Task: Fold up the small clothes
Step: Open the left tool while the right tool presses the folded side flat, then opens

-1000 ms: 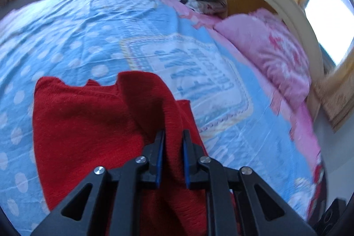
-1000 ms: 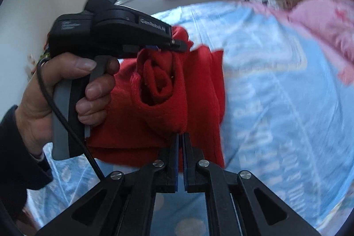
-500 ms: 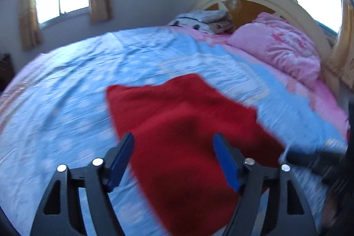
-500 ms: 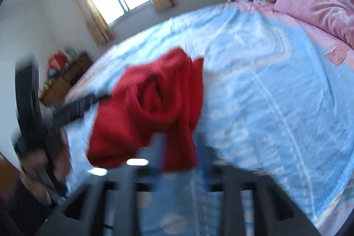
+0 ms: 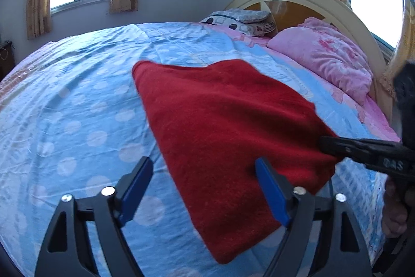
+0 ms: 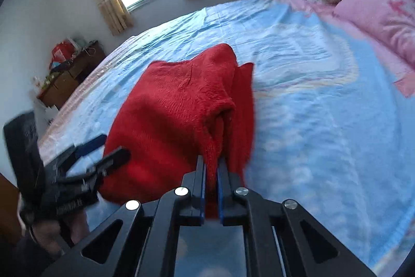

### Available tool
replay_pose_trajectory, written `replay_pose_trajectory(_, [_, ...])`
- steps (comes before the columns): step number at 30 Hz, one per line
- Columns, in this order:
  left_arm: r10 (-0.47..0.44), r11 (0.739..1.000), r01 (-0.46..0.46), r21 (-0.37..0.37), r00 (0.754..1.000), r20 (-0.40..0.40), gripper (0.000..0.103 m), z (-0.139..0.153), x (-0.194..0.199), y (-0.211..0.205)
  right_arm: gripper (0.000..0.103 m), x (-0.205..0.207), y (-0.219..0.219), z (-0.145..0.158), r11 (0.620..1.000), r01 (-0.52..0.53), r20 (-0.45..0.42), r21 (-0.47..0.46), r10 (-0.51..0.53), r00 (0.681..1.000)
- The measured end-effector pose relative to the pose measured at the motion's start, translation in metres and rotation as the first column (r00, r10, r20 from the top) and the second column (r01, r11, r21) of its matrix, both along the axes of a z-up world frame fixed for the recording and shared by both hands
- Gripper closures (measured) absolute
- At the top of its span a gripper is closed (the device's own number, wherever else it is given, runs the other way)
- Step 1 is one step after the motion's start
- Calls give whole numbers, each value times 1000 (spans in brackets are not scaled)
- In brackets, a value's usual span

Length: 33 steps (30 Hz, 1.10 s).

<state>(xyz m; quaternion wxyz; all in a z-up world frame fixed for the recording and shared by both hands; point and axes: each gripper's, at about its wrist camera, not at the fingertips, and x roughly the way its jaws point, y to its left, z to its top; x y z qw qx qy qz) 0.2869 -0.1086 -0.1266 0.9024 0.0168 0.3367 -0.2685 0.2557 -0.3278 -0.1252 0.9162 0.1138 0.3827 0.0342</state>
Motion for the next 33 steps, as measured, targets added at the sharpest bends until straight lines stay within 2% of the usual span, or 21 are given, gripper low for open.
replay_pose_trajectory(3, [-13,1000,13,-9,1000,-19,9,-2,2,-2,98,3,-7,-16,1000,15,-37,5,-15,999])
replay_pose_trajectory(6, [-4,1000,4,7,998,-57,9,-8,7,-5,97,13,-9,-19,1000,5,-49,24,-4,999])
replay_pose_trajectory(8, [14,1000,-14,6,997,-73,5,-10,8,-3,96,12,-9,-14,1000,6,-47,23,-5,999])
replay_pose_trajectory(10, [24,1000,-25,-7,995,-95,3,-13,10,0,86,7,-13,-9,999,6,-36,47,-5,999])
replay_pose_trajectory(12, [19,1000,-22,-20,993,-113,3,-16,11,1,67,2,-19,2,999,25,4,43,-25,1000])
replay_pose_trajectory(15, [21,999,-25,-28,992,-122,3,-17,10,1,66,3,-37,24,996,60,76,67,-65,995])
replay_pose_trajectory(18, [18,1000,-20,-23,993,-115,2,-18,8,-1,65,28,-48,39,993,67,90,98,-76,993])
replay_pose_trajectory(21, [18,1000,-20,-19,994,-106,1,-18,7,-2,65,75,-54,38,979,24,30,203,-30,999])
replay_pose_trajectory(22, [17,1000,-20,-21,994,-107,1,-18,8,-1,65,95,-55,33,967,9,-9,253,-7,1000])
replay_pose_trajectory(24, [20,999,-24,-29,994,-112,0,-19,8,0,65,120,-54,22,955,10,-61,297,9,998])
replay_pose_trajectory(26, [21,999,-26,-39,992,-121,0,-20,9,2,67,139,-50,8,962,40,-122,269,-7,993])
replay_pose_trajectory(27, [21,999,-26,-44,992,-124,0,-20,10,3,97,140,-48,5,968,57,-126,244,-26,992])
replay_pose_trajectory(31, [16,998,-24,-60,991,-134,0,-21,9,5,98,116,-49,4,984,117,-57,131,-111,992])
replay_pose_trajectory(33, [7,998,-15,-57,991,-137,0,-22,9,3,98,111,-51,-1,986,134,-55,98,-129,990])
